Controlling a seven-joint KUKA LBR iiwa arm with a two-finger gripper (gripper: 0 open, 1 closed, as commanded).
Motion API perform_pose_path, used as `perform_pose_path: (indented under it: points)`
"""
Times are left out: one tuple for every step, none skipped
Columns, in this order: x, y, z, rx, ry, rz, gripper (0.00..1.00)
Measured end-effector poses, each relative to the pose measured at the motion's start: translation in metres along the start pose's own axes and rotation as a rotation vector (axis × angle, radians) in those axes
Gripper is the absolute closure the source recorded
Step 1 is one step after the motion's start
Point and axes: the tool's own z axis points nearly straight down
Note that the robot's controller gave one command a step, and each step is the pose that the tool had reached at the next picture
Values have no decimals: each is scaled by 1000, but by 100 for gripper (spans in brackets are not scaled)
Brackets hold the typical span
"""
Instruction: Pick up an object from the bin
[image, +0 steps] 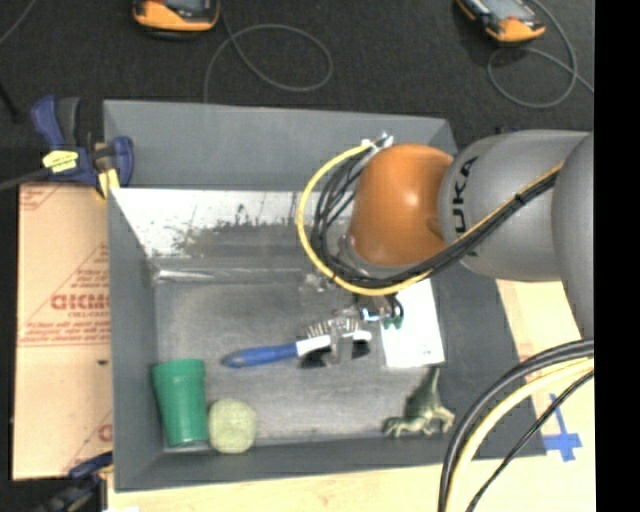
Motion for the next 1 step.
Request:
perform_pose_path:
  points:
    - [10,-2,42,-2,0,14,0]
